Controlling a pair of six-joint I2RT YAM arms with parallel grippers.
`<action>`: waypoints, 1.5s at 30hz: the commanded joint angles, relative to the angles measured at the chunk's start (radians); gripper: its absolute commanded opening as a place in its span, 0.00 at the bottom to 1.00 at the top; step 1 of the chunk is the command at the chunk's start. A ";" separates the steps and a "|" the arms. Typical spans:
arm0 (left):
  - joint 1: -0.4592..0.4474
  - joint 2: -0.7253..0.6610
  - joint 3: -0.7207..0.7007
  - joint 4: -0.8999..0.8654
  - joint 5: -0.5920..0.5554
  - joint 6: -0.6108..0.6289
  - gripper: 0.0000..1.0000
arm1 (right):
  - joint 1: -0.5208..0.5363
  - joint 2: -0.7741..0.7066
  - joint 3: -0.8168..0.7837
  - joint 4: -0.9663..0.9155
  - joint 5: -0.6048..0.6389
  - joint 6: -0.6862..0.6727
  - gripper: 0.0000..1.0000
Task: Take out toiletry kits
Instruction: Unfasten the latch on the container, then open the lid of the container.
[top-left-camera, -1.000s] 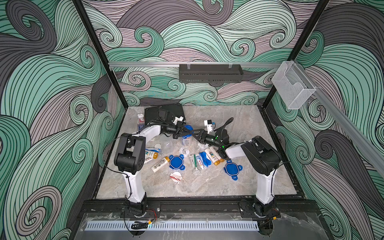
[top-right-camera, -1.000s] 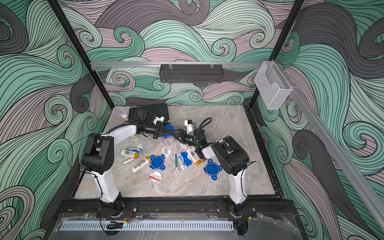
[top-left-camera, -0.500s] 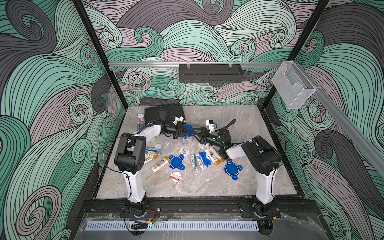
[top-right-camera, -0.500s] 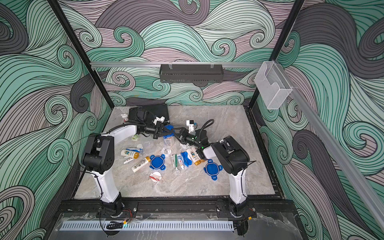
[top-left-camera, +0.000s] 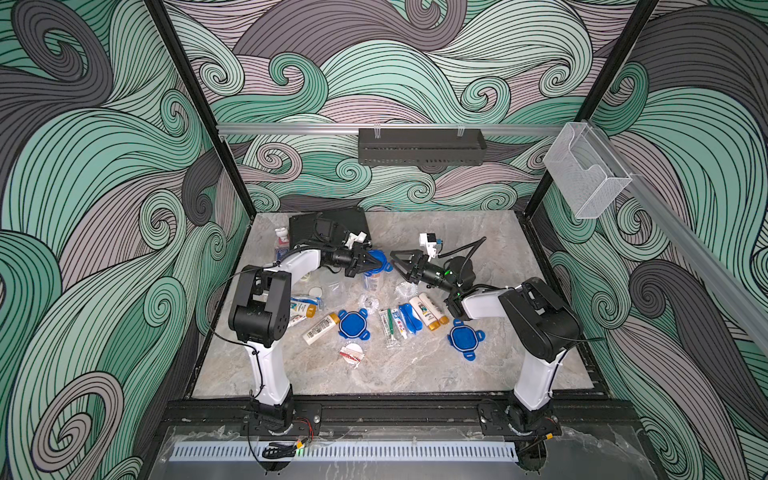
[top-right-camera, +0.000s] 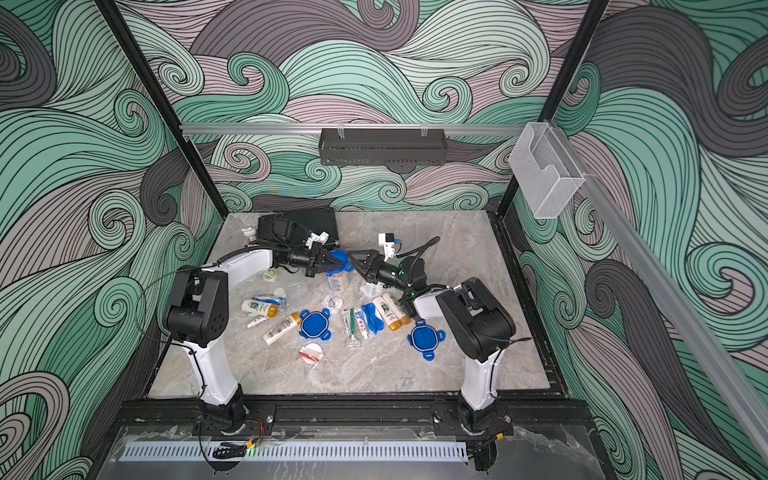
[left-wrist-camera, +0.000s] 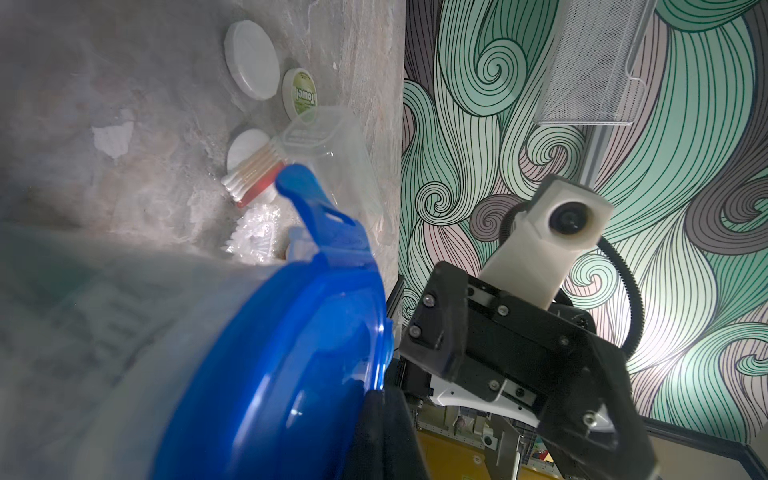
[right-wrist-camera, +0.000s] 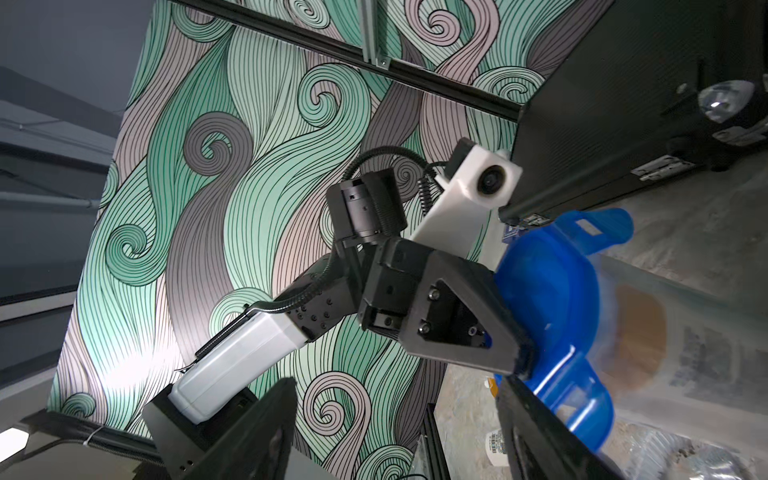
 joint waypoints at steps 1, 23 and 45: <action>0.008 0.085 -0.046 -0.154 -0.243 0.015 0.00 | -0.008 -0.040 0.008 0.064 -0.038 -0.024 0.77; 0.036 -0.317 0.117 -0.408 -0.218 0.183 0.32 | 0.005 -0.055 0.233 -0.907 -0.047 -0.539 0.65; 0.096 -0.564 -0.090 -0.463 -0.300 0.289 0.32 | 0.062 -0.082 0.294 -0.850 -0.169 -0.663 0.40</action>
